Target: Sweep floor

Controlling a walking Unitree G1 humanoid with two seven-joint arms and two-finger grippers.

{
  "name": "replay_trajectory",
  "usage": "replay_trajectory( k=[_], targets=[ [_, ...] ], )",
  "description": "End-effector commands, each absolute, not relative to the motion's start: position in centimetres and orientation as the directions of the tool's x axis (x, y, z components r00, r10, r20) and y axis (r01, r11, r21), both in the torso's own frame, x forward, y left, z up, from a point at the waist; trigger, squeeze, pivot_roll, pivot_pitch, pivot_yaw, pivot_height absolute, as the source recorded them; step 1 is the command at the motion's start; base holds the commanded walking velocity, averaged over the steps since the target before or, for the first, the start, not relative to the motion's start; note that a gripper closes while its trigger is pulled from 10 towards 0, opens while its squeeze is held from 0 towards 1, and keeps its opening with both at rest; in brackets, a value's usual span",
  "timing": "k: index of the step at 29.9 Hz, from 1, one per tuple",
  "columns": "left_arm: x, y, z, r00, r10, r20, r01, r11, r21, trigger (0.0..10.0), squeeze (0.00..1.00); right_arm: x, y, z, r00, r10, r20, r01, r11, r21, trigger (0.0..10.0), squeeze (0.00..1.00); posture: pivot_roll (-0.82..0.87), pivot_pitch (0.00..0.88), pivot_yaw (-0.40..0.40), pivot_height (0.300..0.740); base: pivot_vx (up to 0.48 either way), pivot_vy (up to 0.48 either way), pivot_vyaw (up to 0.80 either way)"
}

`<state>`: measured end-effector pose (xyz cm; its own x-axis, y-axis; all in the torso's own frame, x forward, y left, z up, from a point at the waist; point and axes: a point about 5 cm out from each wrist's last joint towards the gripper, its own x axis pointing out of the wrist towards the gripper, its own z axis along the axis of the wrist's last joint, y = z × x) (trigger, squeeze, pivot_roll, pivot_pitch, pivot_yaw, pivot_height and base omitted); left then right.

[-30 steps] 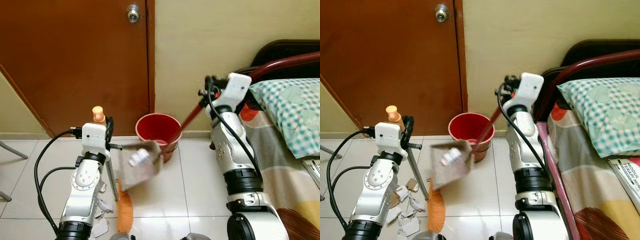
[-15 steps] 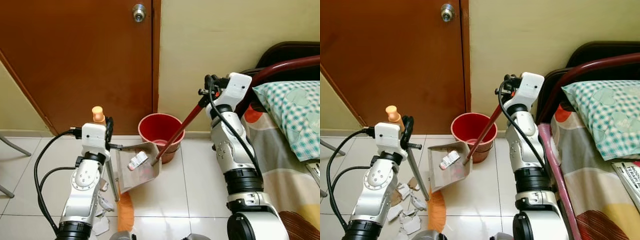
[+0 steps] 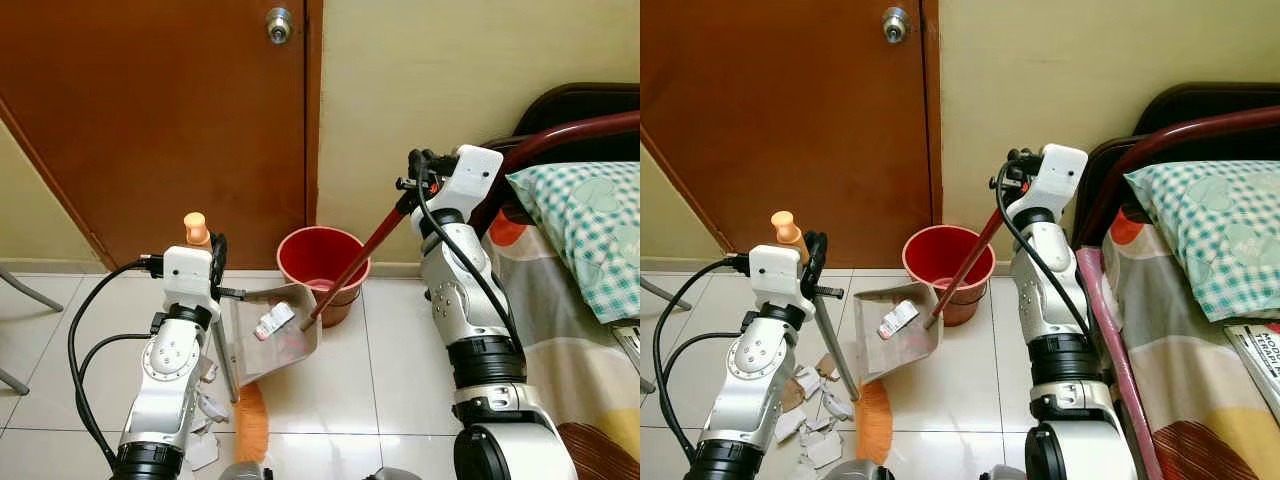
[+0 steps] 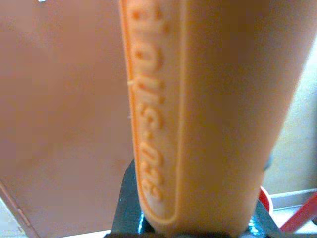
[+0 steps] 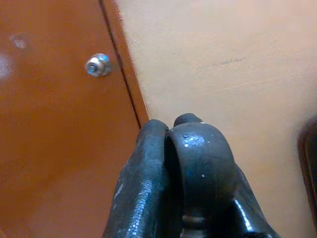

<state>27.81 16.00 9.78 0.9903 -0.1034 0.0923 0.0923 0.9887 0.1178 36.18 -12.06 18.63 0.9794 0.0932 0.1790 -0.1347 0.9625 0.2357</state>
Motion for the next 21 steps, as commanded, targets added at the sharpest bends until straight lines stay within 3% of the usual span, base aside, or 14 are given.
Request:
replay_trajectory(
  k=[1,9,21],
  targets=[
    [27.6,15.4,9.6,0.989,-0.123,0.08,0.114,0.988,0.102,10.0,0.0,36.6,-11.0,25.3,0.893,0.175,0.415,-0.246,0.961,0.123,10.0,0.0,-0.03,0.0,-0.026,0.74,0.0,0.0,0.0],
    [27.8,14.8,9.7,0.986,-0.143,0.084,0.135,0.986,0.097,10.0,0.0,35.5,-11.9,20.6,0.938,0.184,0.293,-0.23,0.964,0.132,10.0,0.0,-0.04,0.0,-0.019,0.74,0.0,0.0,0.0],
    [27.9,14.9,9.7,0.986,-0.144,0.082,0.136,0.986,0.097,10.0,0.0,34.6,-12.1,18.1,0.959,0.181,0.22,-0.218,0.963,0.159,10.0,0.0,-0.04,0.0,-0.019,0.74,0.0,0.0,0.0]
  ],
)
